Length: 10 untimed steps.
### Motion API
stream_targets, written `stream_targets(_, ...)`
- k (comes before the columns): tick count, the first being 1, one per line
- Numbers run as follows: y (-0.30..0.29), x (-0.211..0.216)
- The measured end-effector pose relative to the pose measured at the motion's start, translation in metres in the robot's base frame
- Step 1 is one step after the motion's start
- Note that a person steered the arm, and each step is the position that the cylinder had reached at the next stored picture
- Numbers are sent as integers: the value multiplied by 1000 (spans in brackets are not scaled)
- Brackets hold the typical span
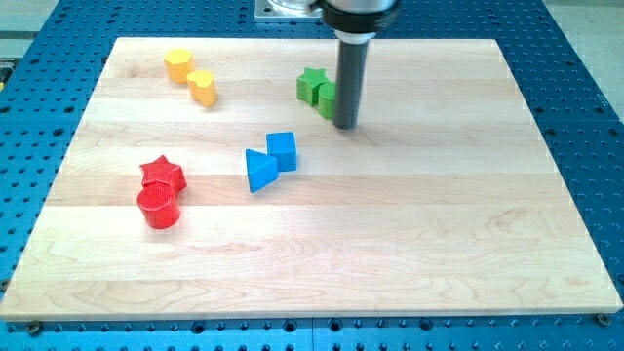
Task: Slide the green star horizontally to the green circle
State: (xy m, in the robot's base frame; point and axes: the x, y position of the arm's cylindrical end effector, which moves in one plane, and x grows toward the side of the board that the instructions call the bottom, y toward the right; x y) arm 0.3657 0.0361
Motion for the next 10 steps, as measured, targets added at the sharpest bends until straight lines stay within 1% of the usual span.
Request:
stream_targets(2, -4, 0)
stream_targets(3, -23, 0)
stream_targets(4, -54, 1)
stream_targets(5, -53, 0)
stream_targets(7, 12, -42)
stream_targets(9, 13, -43)
stream_targets(10, -3, -42)
